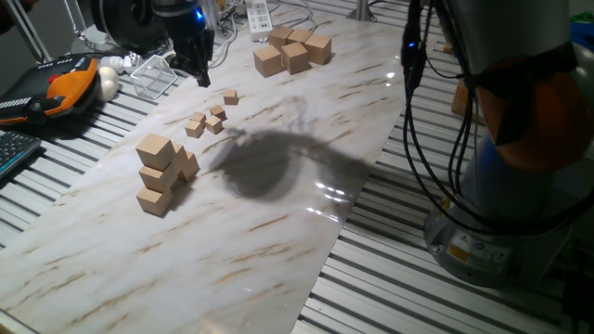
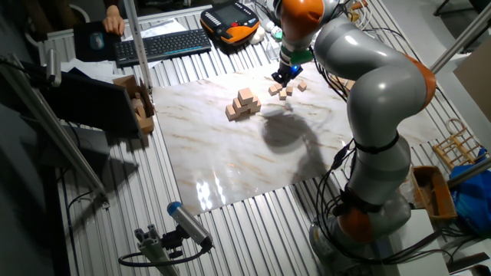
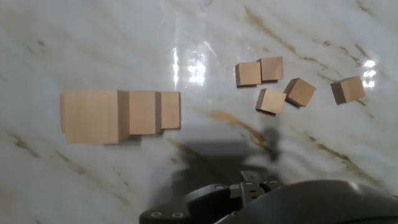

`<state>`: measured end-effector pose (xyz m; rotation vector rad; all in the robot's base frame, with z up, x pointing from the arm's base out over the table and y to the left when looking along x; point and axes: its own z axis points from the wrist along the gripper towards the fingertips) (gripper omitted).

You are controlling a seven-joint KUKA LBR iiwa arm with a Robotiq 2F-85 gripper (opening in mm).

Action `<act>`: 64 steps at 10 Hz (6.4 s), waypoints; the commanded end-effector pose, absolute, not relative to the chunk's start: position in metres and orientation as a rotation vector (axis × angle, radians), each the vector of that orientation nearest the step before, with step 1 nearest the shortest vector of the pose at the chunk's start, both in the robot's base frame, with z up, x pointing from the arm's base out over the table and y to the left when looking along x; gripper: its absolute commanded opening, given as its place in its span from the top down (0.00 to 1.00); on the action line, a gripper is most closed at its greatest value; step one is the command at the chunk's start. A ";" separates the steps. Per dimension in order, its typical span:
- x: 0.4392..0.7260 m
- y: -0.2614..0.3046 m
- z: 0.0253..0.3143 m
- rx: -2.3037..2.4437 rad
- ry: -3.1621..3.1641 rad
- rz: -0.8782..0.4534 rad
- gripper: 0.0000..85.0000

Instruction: Stack the blocks into a pyramid shape

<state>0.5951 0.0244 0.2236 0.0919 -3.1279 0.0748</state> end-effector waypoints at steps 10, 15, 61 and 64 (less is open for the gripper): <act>0.641 0.007 0.154 0.095 -3.152 0.039 1.00; 0.640 0.010 0.114 -0.009 -3.147 0.002 1.00; 0.661 0.008 0.117 -1.803 -2.595 0.010 0.60; 0.665 0.003 0.108 -1.825 -2.598 -0.005 0.60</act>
